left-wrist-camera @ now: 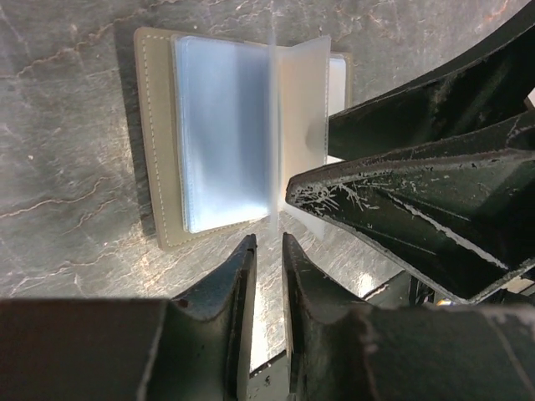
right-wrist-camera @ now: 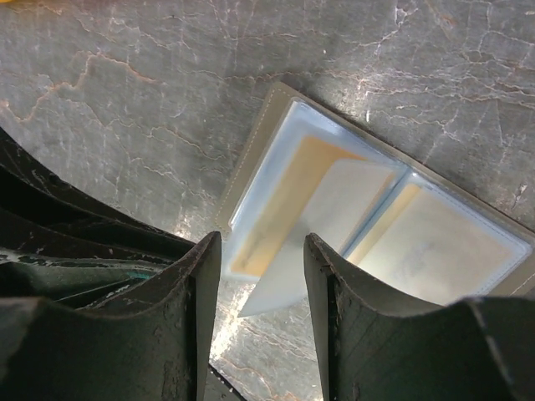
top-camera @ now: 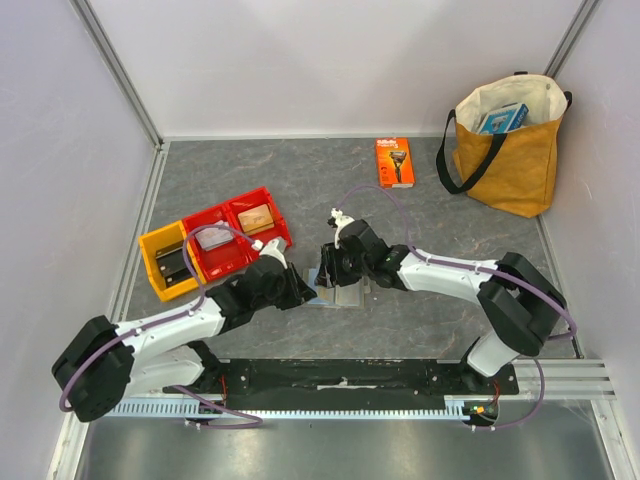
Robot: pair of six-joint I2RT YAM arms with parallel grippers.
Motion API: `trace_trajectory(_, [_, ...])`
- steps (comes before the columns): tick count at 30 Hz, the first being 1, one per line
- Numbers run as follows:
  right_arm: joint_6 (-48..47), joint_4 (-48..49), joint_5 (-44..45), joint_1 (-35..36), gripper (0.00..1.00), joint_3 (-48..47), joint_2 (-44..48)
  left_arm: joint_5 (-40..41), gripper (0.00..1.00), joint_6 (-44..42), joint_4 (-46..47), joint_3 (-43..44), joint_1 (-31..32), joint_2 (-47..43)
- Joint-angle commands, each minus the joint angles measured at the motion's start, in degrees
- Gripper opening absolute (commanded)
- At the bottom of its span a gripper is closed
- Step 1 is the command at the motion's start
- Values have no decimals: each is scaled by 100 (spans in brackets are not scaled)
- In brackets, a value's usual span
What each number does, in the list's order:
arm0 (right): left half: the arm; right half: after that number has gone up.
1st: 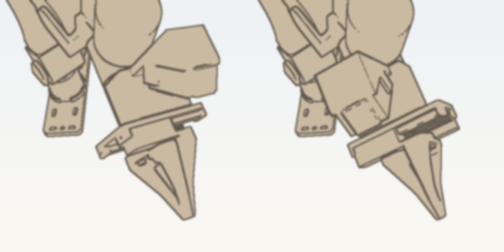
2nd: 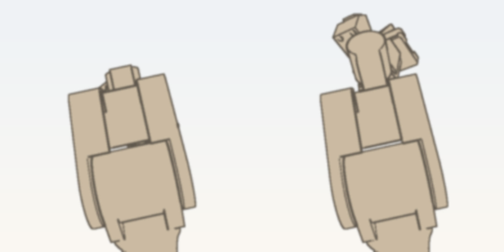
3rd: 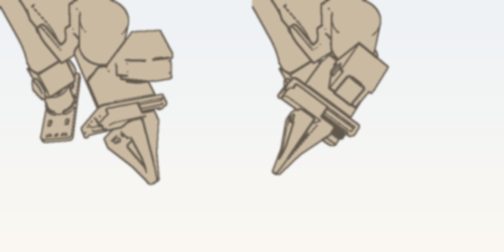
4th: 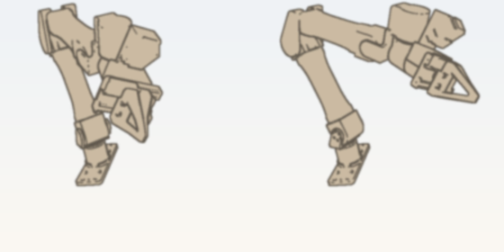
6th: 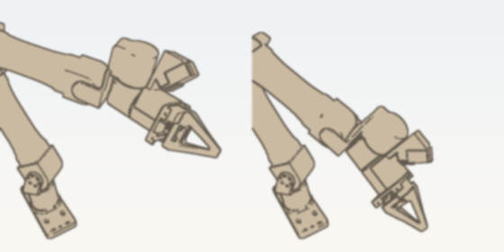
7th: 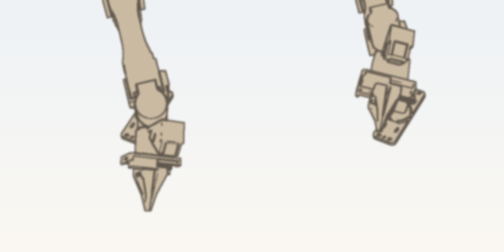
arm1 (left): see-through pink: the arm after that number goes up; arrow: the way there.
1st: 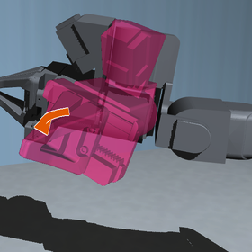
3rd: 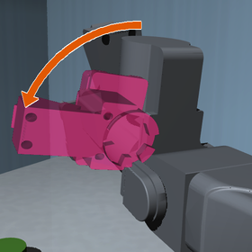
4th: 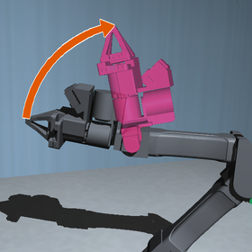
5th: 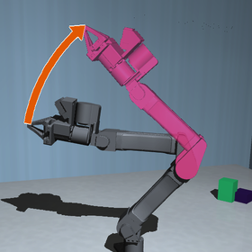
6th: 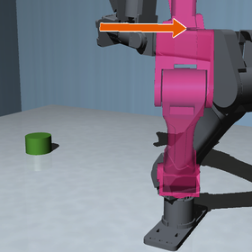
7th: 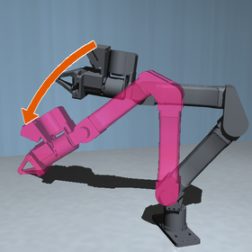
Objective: Take the credit cards out of the card holder
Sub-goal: Remove the credit card from the card holder.
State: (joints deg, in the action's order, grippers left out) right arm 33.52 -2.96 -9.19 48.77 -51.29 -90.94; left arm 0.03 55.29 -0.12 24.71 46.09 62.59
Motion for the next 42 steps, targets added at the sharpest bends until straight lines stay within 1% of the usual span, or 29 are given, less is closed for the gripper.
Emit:
trace_trajectory(1, [67,252,75,18,51,-75,-108,199,25,351,82,-115,23,-124])
trace_trajectory(4, [102,428,67,9,51,4,-161,295,26,413,56,-159,14,-220])
trace_trajectory(7, [146,393,268,1,50,75,-135,375,26,378,47,-177,23,-317])
trace_trajectory(9, [129,314,531,-8,50,119,-56,349,26,343,47,-133,15,-309])
trace_trajectory(13, [-29,-265,1286,-26,48,251,207,252,24,220,47,51,15,-107])
trace_trajectory(21, [-231,-1039,2666,-61,49,681,963,93,21,70,144,332,15,315])
trace_trajectory(24, [-328,-1119,2870,-61,50,708,1235,93,20,-26,109,464,15,464])
trace_trajectory(27, [-407,-707,2476,-61,50,778,1447,85,19,-123,82,614,-38,666])
trace_trajectory(28, [-407,-488,2162,-70,50,804,1491,59,18,-158,82,666,-73,745])
trace_trajectory(31, [-250,-48,1466,-192,48,857,1334,23,16,-246,135,728,-231,939])
trace_trajectory(33, [-66,242,992,-324,46,953,1167,-144,15,-299,205,755,-301,1062])
trace_trajectory(34, [66,713,702,-386,45,1076,1105,-153,15,-317,223,763,-337,1150])
trace_trajectory(38, [497,1840,-247,-693,42,1472,789,-363,11,-405,346,755,-513,1457])
trace_trajectory(42, [910,2843,-1030,-1001,41,1797,367,-381,8,-379,425,632,-566,1642])
